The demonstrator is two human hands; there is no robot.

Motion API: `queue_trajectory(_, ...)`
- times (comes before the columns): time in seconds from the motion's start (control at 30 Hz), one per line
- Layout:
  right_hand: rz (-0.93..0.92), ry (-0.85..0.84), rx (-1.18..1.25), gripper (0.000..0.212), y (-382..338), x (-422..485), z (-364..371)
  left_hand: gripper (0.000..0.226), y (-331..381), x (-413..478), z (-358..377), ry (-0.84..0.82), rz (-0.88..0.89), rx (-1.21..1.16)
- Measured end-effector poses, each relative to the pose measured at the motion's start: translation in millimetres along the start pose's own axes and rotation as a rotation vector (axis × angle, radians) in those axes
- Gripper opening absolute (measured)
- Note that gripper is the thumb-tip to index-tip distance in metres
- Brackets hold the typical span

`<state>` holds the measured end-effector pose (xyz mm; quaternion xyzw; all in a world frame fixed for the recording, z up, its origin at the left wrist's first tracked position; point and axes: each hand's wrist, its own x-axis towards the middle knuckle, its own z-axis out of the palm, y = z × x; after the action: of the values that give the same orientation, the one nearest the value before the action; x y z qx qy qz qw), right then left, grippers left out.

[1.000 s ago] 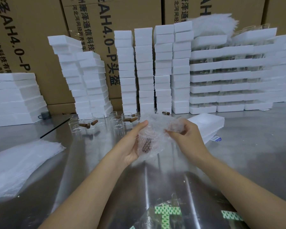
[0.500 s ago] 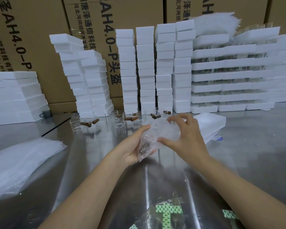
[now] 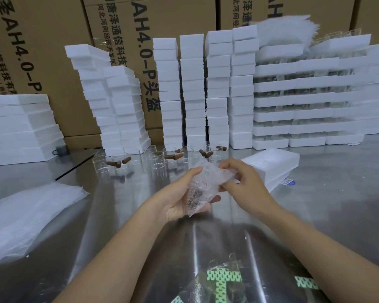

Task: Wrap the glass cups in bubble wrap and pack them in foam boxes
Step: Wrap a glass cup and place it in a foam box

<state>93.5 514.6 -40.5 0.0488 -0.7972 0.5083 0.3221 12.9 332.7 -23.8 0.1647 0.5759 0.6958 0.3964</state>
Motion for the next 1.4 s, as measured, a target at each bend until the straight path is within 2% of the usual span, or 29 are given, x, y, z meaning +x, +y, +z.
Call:
queue_trajectory(0.07, -0.029, -0.040, -0.057, 0.023, -1, -3, 0, 0.054, -2, 0, 1, -0.002, 0.007, 0.005)
queue_trajectory(0.17, -0.061, -0.114, -0.051, 0.026, -1, -5, 0, 0.047, -2, 3, -1, 0.010, 0.073, -0.045)
queue_trajectory(0.23, -0.055, -0.084, -0.060, 0.027, 1, -4, 0, 0.049, 0, 3, -2, -0.021, 0.090, -0.036)
queue_trajectory(0.37, -0.079, 0.007, -0.085, 0.012, 8, 1, -1, 0.066, 1, -1, -5, -0.119, 0.134, 0.027)
queue_trajectory(0.5, -0.113, 0.037, -0.095, 0.027, 7, 1, -3, 0.084, -9, 2, 0, 0.009, 0.243, 0.242)
queue_trajectory(0.63, -0.112, 0.127, -0.154, 0.043, 4, 0, 0, 0.070, -11, 4, 6, 0.088, 0.250, 0.275)
queue_trajectory(0.73, 0.018, 0.175, -0.218, 0.051, 7, 1, -2, 0.067, -11, 5, 6, 0.083, 0.243, 0.290)
queue_trajectory(0.8, 0.060, 0.139, -0.189, 0.049, 10, 1, -2, 0.067, -12, 6, 5, 0.080, 0.235, 0.299)
queue_trajectory(0.97, -0.134, 0.042, -0.195, 0.029, 9, 2, 0, 0.068, -15, 7, 4, 0.044, 0.213, 0.272)
queue_trajectory(1.07, -0.112, -0.046, -0.228, 0.019, 5, -1, -1, 0.067, -12, 8, -1, 0.053, 0.220, 0.253)
queue_trajectory(1.27, 0.003, -0.330, -0.299, 0.039, 6, -8, -3, 0.079, -14, 17, -11, 0.116, 0.297, 0.346)
queue_trajectory(1.33, -0.014, -0.317, -0.313, 0.034, 7, -6, -1, 0.075, -15, 20, -13, 0.138, 0.330, 0.388)
queue_trajectory(1.4, -0.072, -0.212, -0.324, 0.019, 5, -4, -1, 0.073, -16, 20, -12, 0.142, 0.352, 0.441)
